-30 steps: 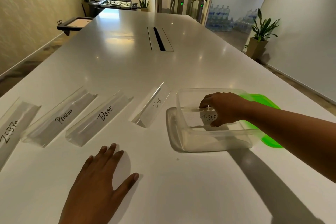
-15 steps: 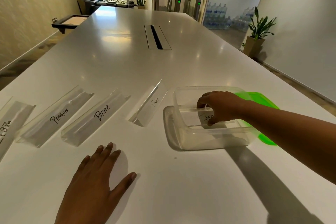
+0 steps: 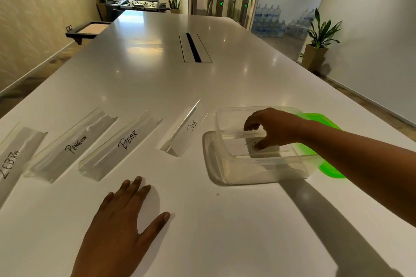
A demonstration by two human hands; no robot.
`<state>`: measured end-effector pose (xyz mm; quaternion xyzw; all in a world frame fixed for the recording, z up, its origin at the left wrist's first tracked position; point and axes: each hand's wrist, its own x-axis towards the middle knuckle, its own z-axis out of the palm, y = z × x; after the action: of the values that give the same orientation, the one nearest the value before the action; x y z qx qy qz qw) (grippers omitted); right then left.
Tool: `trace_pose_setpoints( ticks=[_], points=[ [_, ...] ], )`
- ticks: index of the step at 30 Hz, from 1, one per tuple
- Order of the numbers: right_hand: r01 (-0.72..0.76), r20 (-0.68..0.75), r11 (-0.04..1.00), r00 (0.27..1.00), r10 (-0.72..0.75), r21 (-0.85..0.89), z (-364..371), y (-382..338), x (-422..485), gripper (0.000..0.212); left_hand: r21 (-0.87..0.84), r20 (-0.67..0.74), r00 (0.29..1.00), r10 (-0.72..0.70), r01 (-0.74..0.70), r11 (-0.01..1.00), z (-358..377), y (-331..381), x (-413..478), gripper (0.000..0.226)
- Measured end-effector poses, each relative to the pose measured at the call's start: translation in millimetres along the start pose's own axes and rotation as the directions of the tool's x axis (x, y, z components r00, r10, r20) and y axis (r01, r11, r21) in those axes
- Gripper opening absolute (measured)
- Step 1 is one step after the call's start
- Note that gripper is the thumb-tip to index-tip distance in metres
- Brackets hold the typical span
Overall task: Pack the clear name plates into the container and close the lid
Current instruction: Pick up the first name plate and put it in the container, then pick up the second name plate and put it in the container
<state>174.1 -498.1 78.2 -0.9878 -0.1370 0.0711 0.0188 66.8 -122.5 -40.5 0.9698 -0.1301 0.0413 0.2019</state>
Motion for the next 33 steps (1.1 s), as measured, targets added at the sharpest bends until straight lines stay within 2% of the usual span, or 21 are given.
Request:
trace_pose_setpoints(
  ticks=[3,6,8,11,14,16,19,23,26,33],
  points=[
    [0.027,-0.136,0.993,0.991,-0.012,0.112,-15.3,-9.4,-8.0,0.049,-0.002,0.002,1.0,-0.003,0.003,1.0,-1.0,0.6,-0.5,0.096],
    [0.097,-0.32,0.968,0.947,-0.019,0.232,-29.7,-32.6,-24.2,0.039,-0.008,0.0,1.0,-0.009,0.009,1.0,-2.2,2.1,-1.0,0.096],
    [0.172,-0.451,0.928,0.893,-0.005,0.33,-33.2,-57.0,-40.7,0.026,-0.014,-0.008,1.0,-0.014,0.014,1.0,-3.9,3.7,-1.5,0.097],
    [0.339,-0.64,0.832,0.768,0.025,0.439,-23.8,-93.5,-69.9,0.014,-0.024,-0.015,1.0,-0.014,0.014,1.0,-7.2,8.7,-1.1,0.097],
    [0.456,-0.715,0.751,0.699,0.03,0.478,2.5,-130.0,-88.9,0.013,-0.023,-0.013,1.0,-0.017,0.016,1.0,-8.7,10.7,-1.8,0.096],
    [0.47,-0.693,0.732,0.721,0.004,0.493,26.6,-149.5,-93.9,0.016,-0.007,-0.011,1.0,-0.013,0.013,1.0,-8.6,11.9,-0.9,0.095],
    [0.371,-0.526,0.769,0.849,-0.054,0.52,69.5,-173.4,-91.3,0.019,0.055,0.033,0.999,0.005,-0.007,0.998,-9.2,9.7,-6.0,0.092],
    [0.199,-0.362,0.902,0.931,-0.052,0.384,108.0,-184.3,-81.1,0.053,0.157,0.135,0.988,0.07,-0.091,0.983,-12.7,6.9,-10.6,0.093],
    [0.155,-0.297,0.947,0.953,-0.068,0.282,119.5,-186.6,-77.9,0.07,0.2,0.16,0.983,0.089,-0.12,0.972,-13.4,6.3,-12.3,0.09],
    [0.126,-0.294,0.95,0.955,-0.038,0.286,118.3,-191.1,-81.7,0.069,0.12,0.093,0.993,0.078,-0.089,0.989,-12.0,5.3,-15.4,0.092]
  ],
)
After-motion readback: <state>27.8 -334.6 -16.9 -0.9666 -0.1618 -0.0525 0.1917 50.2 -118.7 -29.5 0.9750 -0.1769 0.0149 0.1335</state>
